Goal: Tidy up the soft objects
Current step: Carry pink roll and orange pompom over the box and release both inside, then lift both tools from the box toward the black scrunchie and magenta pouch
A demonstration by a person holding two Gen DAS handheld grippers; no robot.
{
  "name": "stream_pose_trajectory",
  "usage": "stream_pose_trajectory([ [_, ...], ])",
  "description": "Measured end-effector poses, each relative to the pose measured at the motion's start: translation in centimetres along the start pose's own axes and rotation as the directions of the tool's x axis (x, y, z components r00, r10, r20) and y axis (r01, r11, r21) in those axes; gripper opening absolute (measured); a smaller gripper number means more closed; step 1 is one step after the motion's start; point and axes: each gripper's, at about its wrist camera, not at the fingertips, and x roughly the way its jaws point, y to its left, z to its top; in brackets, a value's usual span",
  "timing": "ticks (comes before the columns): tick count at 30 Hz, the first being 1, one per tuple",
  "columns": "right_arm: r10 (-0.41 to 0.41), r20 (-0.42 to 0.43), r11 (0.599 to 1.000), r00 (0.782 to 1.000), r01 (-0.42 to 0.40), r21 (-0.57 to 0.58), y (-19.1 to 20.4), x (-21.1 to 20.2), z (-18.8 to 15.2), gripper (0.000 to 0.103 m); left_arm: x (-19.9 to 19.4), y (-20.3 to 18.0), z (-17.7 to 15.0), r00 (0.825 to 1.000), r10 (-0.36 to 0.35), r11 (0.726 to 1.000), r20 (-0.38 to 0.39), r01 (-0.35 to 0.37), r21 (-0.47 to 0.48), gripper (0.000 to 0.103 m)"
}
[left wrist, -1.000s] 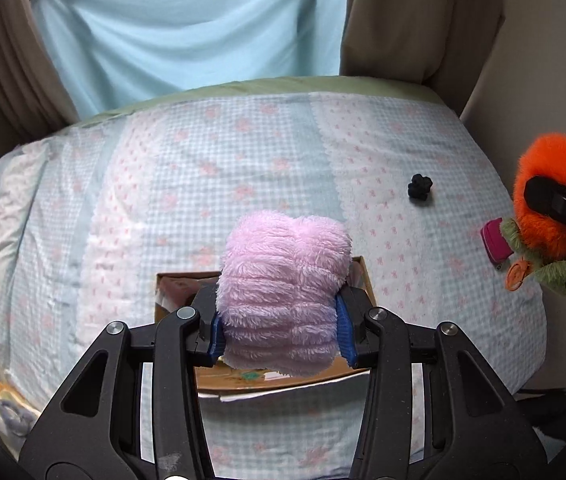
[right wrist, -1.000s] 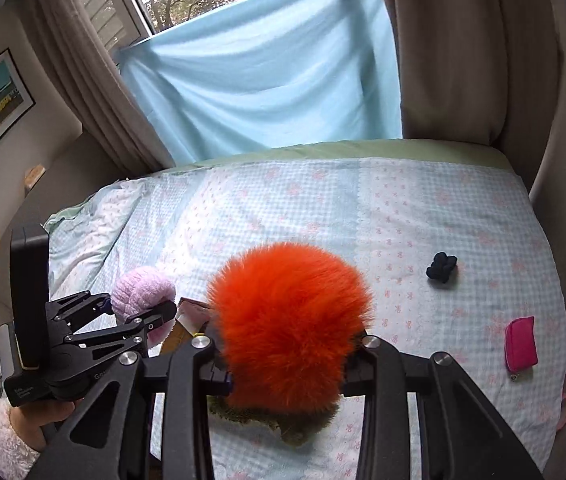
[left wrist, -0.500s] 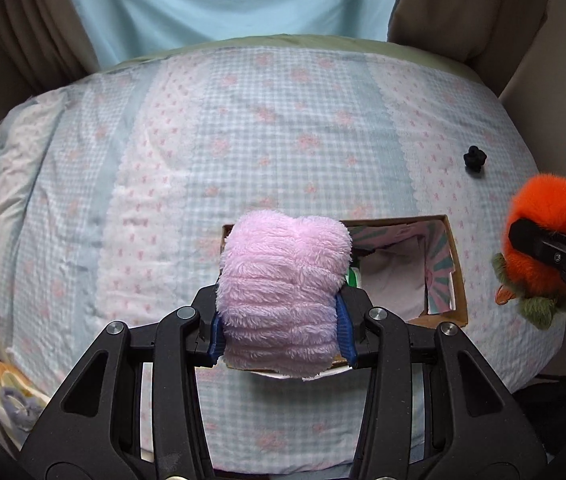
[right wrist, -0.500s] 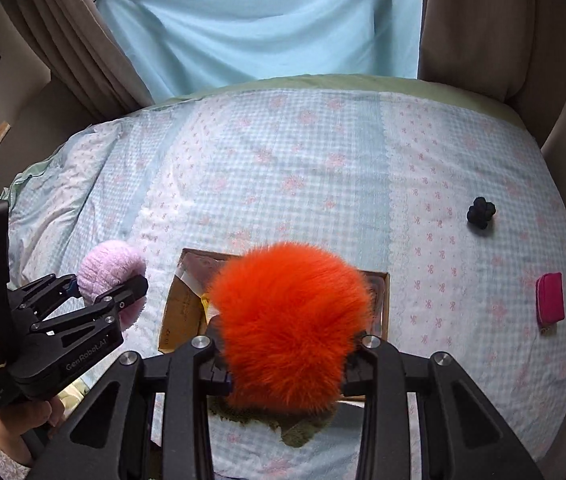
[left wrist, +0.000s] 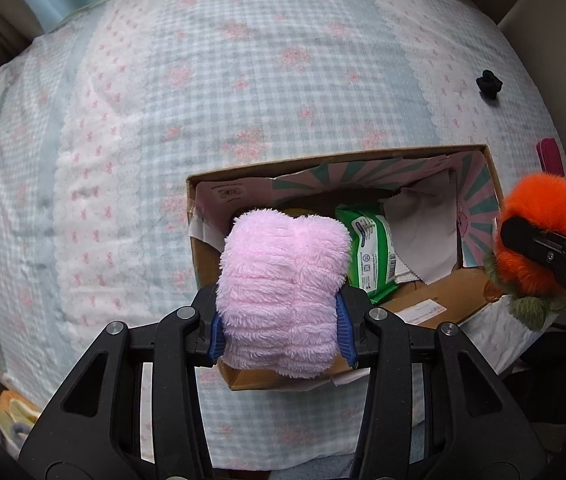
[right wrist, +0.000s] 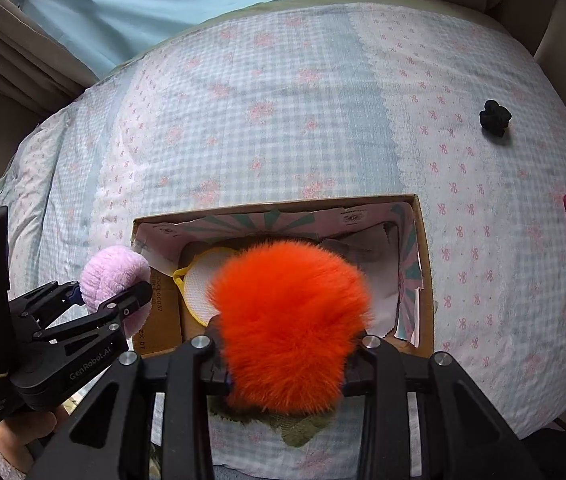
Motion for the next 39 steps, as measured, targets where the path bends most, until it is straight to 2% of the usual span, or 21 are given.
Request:
stream_pose_trajectory([
  [8,0.008,-0.117,1.000,0.993,-0.007,0.013,-1.6,5.4,1.3,0.032,4.7,-1.1,0.5,0.995,-0.015,0.999,-0.094,0.018,0.034,0.040],
  [11,0.030,-0.140,0.999,0.990,-0.026,0.031,-2.0,6.4,1.7,0.032,5.8,-2.0,0.3,0.994,0.007,0.997,-0.113,0.002,0.079,0.040],
  [12,0.039,-0.147,0.999,0.988,-0.035,0.035,-2.1,6.6,1.9,0.033,6.1,-2.2,0.2,0.993,0.011,0.996,-0.117,0.000,0.089,0.043],
  [13,0.043,-0.148,0.999,0.988,-0.038,0.039,-2.2,6.8,2.0,0.035,6.3,-2.3,0.2,0.993,0.013,0.996,-0.117,-0.002,0.094,0.053],
  [14,0.043,-0.142,0.998,0.989,-0.037,0.045,-2.4,6.9,2.2,0.041,6.4,-2.4,0.2,0.993,0.012,0.995,-0.114,-0.001,0.097,0.064],
  [15,0.049,-0.138,0.998,0.989,-0.042,0.052,-2.6,7.0,2.3,0.045,6.4,-2.6,0.1,0.994,0.008,0.995,-0.110,0.003,0.100,0.099],
  [16,0.060,-0.138,0.997,0.989,-0.051,0.064,-2.8,7.2,2.4,0.057,6.4,-2.7,0.1,0.994,-0.002,0.994,-0.111,0.014,0.107,0.103],
  [17,0.064,-0.139,0.995,0.988,-0.053,0.080,-3.0,7.4,2.5,0.080,6.2,-2.9,0.1,0.994,0.002,0.993,-0.108,0.010,0.117,0.103],
  [19,0.066,-0.125,0.993,0.990,-0.053,0.102,-3.6,7.3,2.5,0.103,5.5,-3.2,-0.1,0.998,0.020,0.990,-0.066,-0.011,0.139,0.103],
  [22,0.053,-0.072,0.993,0.996,-0.045,0.109,-4.0,6.5,2.1,0.103,5.4,-3.4,-0.6,0.997,0.009,0.989,-0.073,0.002,0.151,0.103],
  [28,0.046,-0.040,0.995,0.998,-0.043,0.093,-4.0,4.6,0.8,0.103,4.5,-3.1,-1.7,0.997,-0.001,0.991,-0.078,0.011,0.131,0.103],
  [39,0.046,0.058,0.999,0.997,-0.047,0.015,-1.5,-1.0,-1.2,0.103,-0.8,-2.5,-3.6,0.999,0.031,0.995,0.027,-0.033,0.094,0.103],
])
